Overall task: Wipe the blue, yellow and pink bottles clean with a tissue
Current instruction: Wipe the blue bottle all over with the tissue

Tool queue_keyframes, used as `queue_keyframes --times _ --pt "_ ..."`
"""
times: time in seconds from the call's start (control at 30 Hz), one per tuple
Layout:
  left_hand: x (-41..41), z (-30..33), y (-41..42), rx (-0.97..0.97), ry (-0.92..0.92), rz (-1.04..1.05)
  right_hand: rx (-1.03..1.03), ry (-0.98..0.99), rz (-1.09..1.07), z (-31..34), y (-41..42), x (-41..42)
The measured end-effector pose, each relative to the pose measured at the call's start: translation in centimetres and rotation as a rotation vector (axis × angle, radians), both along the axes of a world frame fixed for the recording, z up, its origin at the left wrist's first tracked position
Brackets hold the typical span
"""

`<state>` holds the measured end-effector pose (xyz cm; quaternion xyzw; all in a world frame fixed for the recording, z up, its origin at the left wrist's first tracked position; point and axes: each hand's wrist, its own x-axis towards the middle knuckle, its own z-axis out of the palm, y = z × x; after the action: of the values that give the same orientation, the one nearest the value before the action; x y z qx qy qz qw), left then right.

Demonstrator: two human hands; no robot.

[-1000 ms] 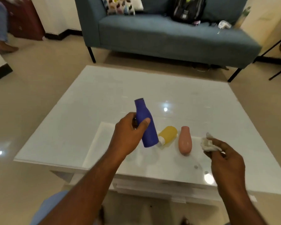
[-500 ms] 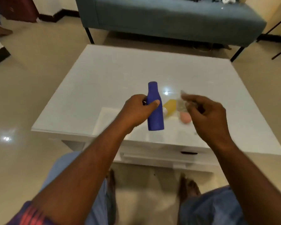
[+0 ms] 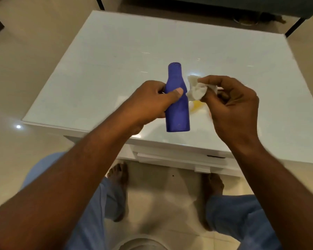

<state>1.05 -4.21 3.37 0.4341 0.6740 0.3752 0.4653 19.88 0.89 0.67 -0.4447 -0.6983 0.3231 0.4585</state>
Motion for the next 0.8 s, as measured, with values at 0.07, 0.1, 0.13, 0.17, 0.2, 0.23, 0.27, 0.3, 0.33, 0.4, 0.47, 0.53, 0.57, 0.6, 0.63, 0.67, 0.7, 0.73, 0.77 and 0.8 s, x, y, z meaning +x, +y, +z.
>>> queue_keyframes --times 0.07,0.1,0.13,0.17,0.2,0.23,0.27,0.3,0.33,0.4,0.47,0.53,0.57,0.6,0.63,0.67,0.7,0.73,0.77,0.8 --pt "0.7 0.1 0.4 0.014 0.000 -0.017 0.028 -0.003 0.001 0.2 0.2 -0.2" --pt "1.2 0.2 0.6 0.020 0.017 -0.029 0.027 0.013 0.013 0.4 0.3 -0.3" --pt "1.7 0.4 0.8 0.021 0.029 -0.037 0.019 0.034 0.025 0.8 0.3 -0.5" --pt "2.1 0.6 0.9 0.018 0.031 -0.043 0.010 0.059 0.037 1.1 0.3 -0.8" --pt "2.5 0.7 1.0 0.017 0.026 -0.046 0.012 0.082 0.046 1.5 0.2 -1.0" --pt "2.7 0.9 1.1 0.016 0.018 -0.047 0.024 0.101 0.055 1.6 0.1 -1.1" --pt "3.0 0.9 1.1 0.012 0.011 -0.045 0.038 0.109 0.058 1.6 0.0 -1.1" --pt "3.2 0.8 1.1 0.007 0.005 -0.043 0.043 0.112 0.059 1.3 0.0 -0.9" --pt "3.3 0.6 1.0 0.002 -0.002 -0.041 0.031 0.113 0.059 1.0 0.2 -0.8" --pt "3.3 0.2 1.0 -0.024 -0.018 -0.035 -0.029 0.109 0.068 0.5 0.6 -0.5" --pt "3.1 -0.1 1.0 -0.051 -0.064 -0.019 -0.084 0.105 0.080 0.3 0.9 -0.4" --pt "2.9 -0.2 1.0 -0.066 -0.139 0.010 -0.072 0.097 0.093 0.3 0.8 -0.4" --pt "2.8 -0.2 1.0 -0.073 -0.177 0.030 -0.045 0.079 0.095 0.2 0.7 -0.3" --pt "2.7 -0.2 1.1 -0.081 -0.212 0.058 -0.015 0.050 0.101 0.1 0.6 -0.2" --pt "2.7 -0.3 1.2 -0.090 -0.242 0.093 0.010 0.020 0.113 -0.2 0.5 -0.1" --pt "2.6 -0.4 1.3 -0.097 -0.268 0.126 0.030 -0.010 0.125 -0.5 0.4 -0.1" --pt "2.5 -0.5 1.4 -0.103 -0.288 0.150 0.052 -0.044 0.136 -0.7 0.3 -0.1" --pt "2.4 -0.6 1.6 -0.106 -0.301 0.163 0.077 -0.081 0.147 -1.0 0.1 -0.2" --pt "2.4 -0.8 1.8 -0.110 -0.306 0.166 0.096 -0.111 0.158 -1.2 0.0 -0.4" --pt "2.4 -0.9 2.0 -0.114 -0.306 0.160 0.104 -0.126 0.163 -1.4 -0.2 -0.5"
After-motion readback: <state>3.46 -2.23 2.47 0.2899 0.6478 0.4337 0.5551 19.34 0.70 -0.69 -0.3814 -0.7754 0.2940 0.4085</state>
